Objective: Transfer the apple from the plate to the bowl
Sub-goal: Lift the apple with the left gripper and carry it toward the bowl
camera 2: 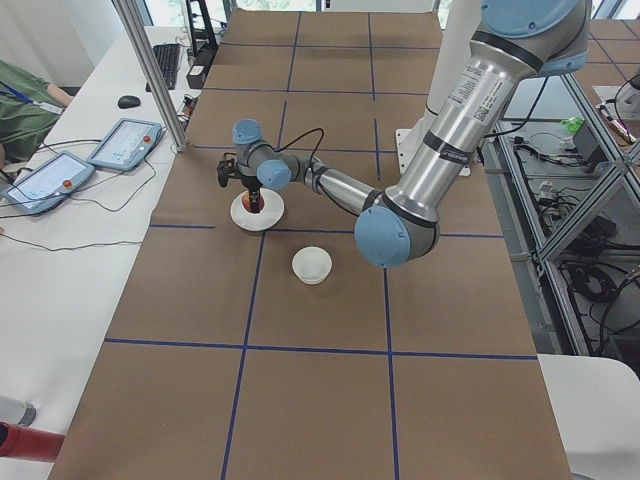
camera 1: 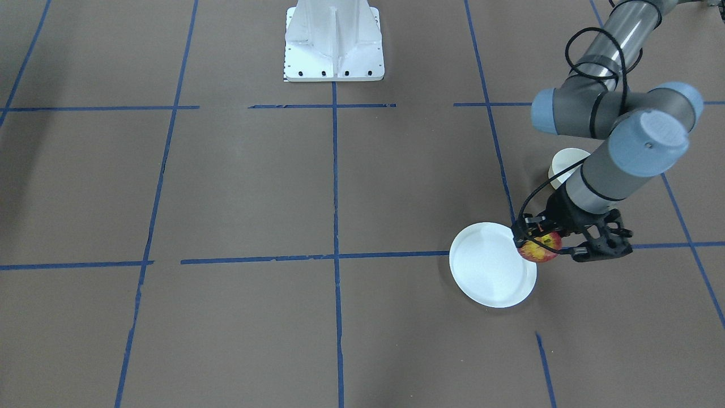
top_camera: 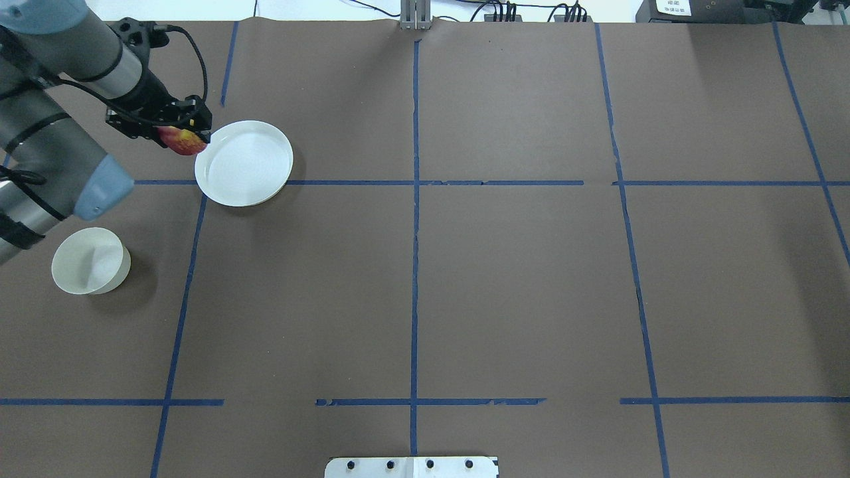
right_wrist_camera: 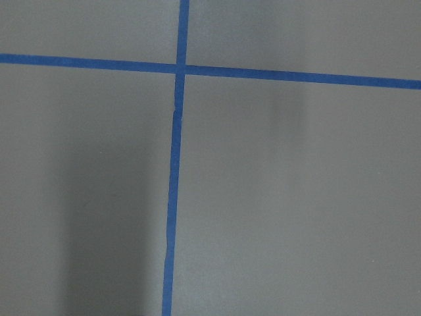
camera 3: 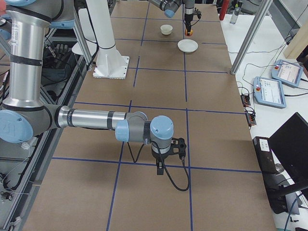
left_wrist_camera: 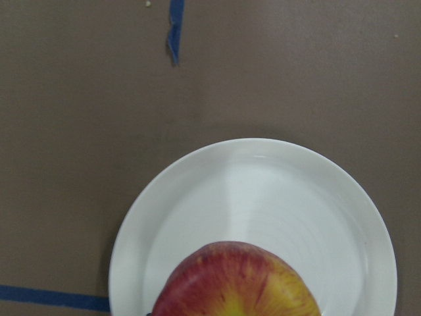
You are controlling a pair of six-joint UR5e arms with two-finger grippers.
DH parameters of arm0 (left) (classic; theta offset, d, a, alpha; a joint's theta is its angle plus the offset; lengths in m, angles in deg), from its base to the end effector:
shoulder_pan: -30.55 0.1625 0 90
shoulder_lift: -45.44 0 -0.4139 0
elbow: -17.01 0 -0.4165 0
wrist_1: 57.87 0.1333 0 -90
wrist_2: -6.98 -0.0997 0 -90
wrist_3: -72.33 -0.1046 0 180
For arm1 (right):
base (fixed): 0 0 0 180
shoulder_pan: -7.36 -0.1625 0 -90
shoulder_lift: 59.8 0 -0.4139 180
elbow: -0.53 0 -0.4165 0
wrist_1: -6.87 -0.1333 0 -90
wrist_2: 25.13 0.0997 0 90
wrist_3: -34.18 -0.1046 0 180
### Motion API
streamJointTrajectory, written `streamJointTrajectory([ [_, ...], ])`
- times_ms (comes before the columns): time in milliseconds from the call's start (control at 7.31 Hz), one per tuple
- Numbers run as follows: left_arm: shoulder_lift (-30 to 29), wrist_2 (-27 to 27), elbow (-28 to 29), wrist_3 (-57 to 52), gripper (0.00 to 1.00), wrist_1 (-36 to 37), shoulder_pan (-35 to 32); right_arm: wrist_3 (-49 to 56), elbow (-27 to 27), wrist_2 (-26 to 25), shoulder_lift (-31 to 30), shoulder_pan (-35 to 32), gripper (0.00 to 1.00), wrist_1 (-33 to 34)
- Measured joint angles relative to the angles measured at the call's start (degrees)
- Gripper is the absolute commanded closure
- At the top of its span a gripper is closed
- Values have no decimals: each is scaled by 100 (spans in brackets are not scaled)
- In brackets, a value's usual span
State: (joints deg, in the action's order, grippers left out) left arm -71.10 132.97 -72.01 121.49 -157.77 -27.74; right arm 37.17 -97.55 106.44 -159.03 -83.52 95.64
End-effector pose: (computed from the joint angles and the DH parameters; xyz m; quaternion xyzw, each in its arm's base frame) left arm 0.3021 -0.6256 0.3642 0.0296 0.4118 -0.0444 0.9097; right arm 0.0708 -0.4488 0.6575 0.0126 -0.3546 -0.0175 0.9348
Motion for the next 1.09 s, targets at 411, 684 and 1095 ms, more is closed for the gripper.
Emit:
streamJointTrajectory([
  [411, 1260, 10, -1663, -1723, 92, 1252, -649, 0, 0, 0, 4, 0, 0, 0],
  [684, 2313, -42, -2259, -1932, 91, 1005, -732, 0, 0, 0, 3, 0, 0, 0],
  [1095, 3313, -273, -1903, -636, 91, -1225, -443, 0, 0, 0, 5, 0, 0, 0],
])
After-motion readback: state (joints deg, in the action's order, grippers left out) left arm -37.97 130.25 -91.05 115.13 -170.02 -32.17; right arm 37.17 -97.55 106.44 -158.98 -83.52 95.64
